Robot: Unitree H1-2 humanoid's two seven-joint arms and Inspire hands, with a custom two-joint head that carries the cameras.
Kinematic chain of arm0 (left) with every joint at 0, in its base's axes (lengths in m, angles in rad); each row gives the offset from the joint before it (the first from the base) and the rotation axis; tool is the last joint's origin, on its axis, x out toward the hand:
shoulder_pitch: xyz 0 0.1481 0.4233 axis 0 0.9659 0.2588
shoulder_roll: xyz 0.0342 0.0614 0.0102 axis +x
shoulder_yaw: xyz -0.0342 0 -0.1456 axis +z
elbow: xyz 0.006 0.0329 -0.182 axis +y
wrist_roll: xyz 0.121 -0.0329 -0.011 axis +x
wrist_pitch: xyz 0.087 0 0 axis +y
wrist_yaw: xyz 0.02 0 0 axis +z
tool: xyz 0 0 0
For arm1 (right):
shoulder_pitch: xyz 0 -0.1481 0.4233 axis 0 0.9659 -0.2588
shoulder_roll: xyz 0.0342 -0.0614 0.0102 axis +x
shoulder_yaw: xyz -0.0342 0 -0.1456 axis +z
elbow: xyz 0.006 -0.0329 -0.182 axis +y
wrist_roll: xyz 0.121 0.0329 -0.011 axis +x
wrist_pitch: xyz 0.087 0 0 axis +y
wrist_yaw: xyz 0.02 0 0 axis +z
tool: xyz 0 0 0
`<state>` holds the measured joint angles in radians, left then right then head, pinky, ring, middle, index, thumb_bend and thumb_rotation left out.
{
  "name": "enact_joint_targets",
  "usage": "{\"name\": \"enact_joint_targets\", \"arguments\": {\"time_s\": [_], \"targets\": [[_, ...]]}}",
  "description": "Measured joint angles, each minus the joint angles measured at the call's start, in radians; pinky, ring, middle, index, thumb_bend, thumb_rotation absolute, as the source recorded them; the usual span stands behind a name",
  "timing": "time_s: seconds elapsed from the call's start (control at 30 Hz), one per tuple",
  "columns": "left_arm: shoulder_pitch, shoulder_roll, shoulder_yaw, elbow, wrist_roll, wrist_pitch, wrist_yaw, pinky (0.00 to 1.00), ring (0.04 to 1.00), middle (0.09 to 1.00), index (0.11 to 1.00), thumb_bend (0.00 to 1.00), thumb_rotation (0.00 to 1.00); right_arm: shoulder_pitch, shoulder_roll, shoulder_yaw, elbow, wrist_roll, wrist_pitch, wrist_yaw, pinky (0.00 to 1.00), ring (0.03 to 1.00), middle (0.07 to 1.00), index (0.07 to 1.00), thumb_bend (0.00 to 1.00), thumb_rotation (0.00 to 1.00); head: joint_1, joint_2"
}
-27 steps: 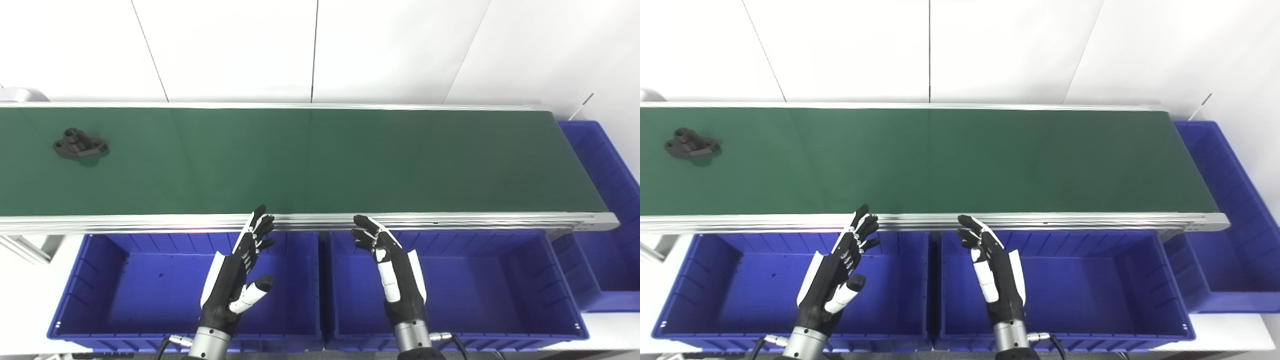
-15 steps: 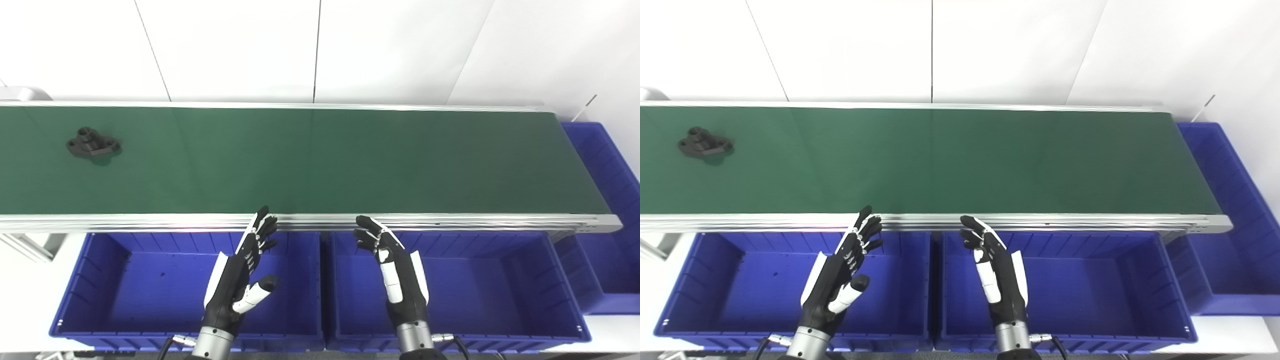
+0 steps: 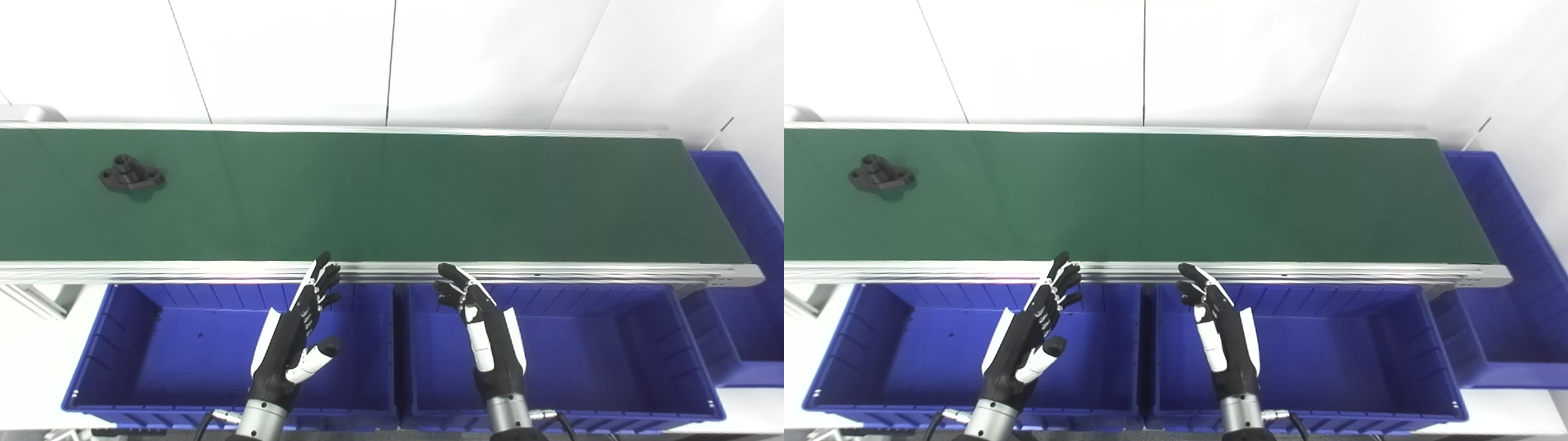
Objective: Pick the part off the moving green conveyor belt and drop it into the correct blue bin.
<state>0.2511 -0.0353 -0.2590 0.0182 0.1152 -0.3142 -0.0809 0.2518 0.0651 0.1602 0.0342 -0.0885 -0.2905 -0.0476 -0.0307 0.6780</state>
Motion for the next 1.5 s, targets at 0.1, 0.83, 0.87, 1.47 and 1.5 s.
{"name": "enact_joint_targets", "arguments": {"time_s": [0.1,0.83,0.87,1.47,1.5], "targets": [[0.0,0.0,0.0,0.0,0.0,0.0,0.0,0.87,0.935,0.943,0.973,0.9,0.84,0.0,0.0,0.0,0.0,0.0,0.0,0.0,0.77,0.797,0.852,0.805,0.78,1.0,0.002,0.002],[0.0,0.0,0.0,0.0,0.0,0.0,0.0,0.87,0.933,0.941,0.973,0.9,0.84,0.0,-0.001,0.0,0.004,0.005,0.0,0.003,0.76,0.786,0.852,0.802,0.8,1.0,0.002,-0.003],[-0.001,0.0,0.0,0.0,0.0,0.0,0.0,0.87,0.932,0.941,0.973,0.9,0.84,0.0,-0.001,0.0,0.004,0.005,0.0,0.003,0.76,0.788,0.854,0.806,0.79,1.0,0.005,-0.009],[-0.017,-0.019,-0.002,0.122,0.02,-0.079,0.014,0.85,0.921,0.927,0.944,0.93,0.8,-0.015,-0.025,-0.018,0.111,0.034,-0.089,0.018,0.74,0.787,0.847,0.81,0.74,1.0,0.104,-0.153],[-0.021,-0.022,-0.003,0.131,0.02,-0.086,0.016,0.85,0.92,0.925,0.942,0.93,0.79,-0.017,-0.026,-0.02,0.115,0.037,-0.097,0.018,0.74,0.786,0.846,0.81,0.73,1.0,0.107,-0.156]]}}
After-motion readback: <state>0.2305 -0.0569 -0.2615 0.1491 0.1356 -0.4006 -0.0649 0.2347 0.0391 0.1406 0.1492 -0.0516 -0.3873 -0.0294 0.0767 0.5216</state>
